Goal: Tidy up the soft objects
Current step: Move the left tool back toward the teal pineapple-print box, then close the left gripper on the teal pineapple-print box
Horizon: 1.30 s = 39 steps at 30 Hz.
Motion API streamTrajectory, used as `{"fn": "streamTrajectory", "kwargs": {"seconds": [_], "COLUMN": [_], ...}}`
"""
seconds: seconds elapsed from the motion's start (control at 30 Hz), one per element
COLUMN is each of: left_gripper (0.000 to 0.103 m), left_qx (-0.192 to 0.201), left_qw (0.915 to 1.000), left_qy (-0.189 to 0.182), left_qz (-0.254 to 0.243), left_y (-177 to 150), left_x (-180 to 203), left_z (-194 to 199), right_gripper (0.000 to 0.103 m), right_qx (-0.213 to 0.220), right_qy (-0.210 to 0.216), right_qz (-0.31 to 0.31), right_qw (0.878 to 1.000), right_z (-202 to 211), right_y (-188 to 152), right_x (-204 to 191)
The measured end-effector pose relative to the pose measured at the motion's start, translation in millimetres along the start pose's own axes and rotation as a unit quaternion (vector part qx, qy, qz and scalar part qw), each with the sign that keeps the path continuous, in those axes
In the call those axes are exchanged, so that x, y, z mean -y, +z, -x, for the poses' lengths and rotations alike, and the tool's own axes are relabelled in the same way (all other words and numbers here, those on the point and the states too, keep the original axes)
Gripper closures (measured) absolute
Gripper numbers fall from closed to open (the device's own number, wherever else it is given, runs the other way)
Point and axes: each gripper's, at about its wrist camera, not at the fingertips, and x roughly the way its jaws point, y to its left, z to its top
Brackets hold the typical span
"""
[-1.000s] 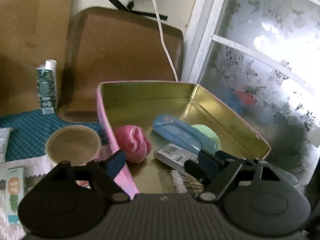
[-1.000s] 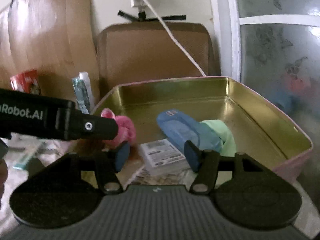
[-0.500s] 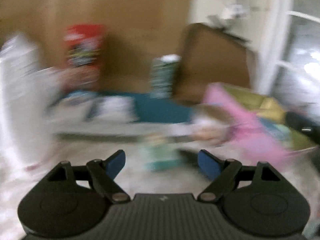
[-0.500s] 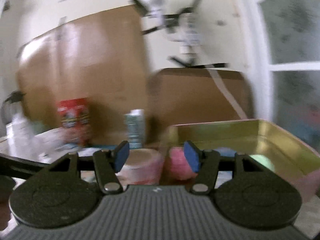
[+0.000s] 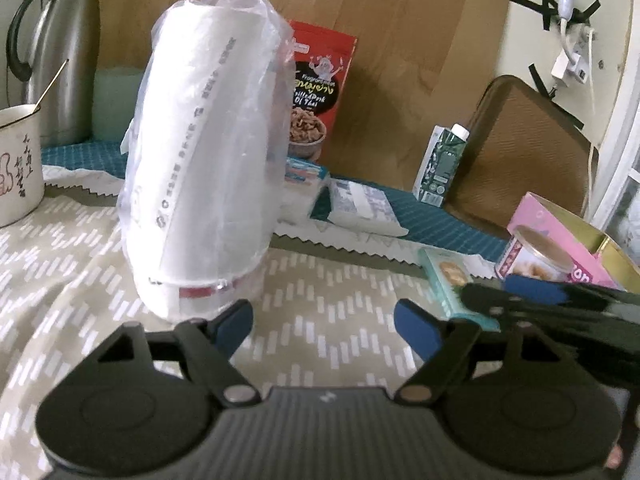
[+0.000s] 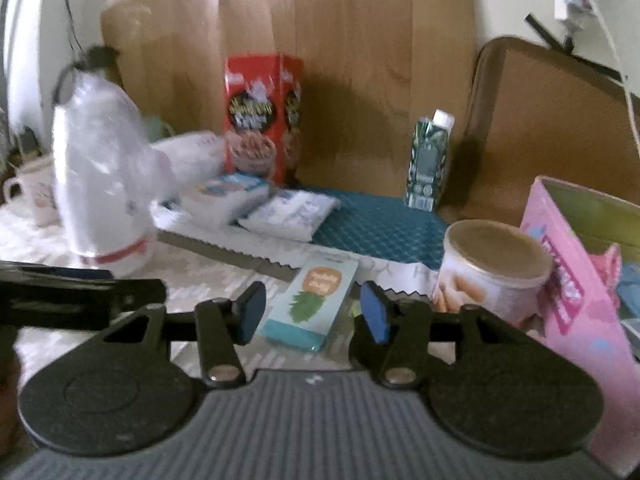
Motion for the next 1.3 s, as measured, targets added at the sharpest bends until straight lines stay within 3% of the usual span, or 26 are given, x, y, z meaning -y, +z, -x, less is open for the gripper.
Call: {"fn": "streamTrajectory", "kwargs": {"seconds": [0.1, 0.2, 0.43, 0.73, 0.97, 1.13, 1.3], "left_gripper": [0.022, 0.022, 0.021, 0.019, 0.019, 0.019, 0.019], "left_qx": [0.006, 0.007, -0.002, -0.013, -0.017, -0.019, -0.020], "left_qw": [1.0000, 1.0000, 0.9997, 0.9996, 0.9998, 0.9998, 0.9997], "left_qy": [-0.002, -0.005, -0.015, -0.017, -0.010, -0.009, -0.010], "left_qz": [-0.003, -0.001, 0.019, 0.017, 0.006, 0.002, 0.000], "left_y": [-2, -1, 1, 0, 0, 1, 2], "left_x": [-1, -1, -7, -6, -4, -3, -4], "left_z": [2, 3, 5, 3, 1, -1, -1], "right_gripper": [0.047, 0.049, 0.058, 0.058, 0.043, 0.043, 0.043], "right_qx": [-0.033, -0.039, -0.034, -0.031, -0.012, -0.016, -0.010], "right_qy": [0.001, -0.003, 0.032, 0.187, 0.129, 0.107, 0.106], "right_qz": [0.002, 0.020, 0.062, 0.110, 0.104, 0.072, 0.080], "right_qw": [0.999, 0.999, 0.997, 0.976, 0.986, 0.992, 0.991], "right_z": [-22, -30, 2, 86, 98, 98, 102], "right_y": [-1, 0, -18, -63, -70, -70, -74], "right_x": [-2, -13, -24, -25, -17, -2, -4]}}
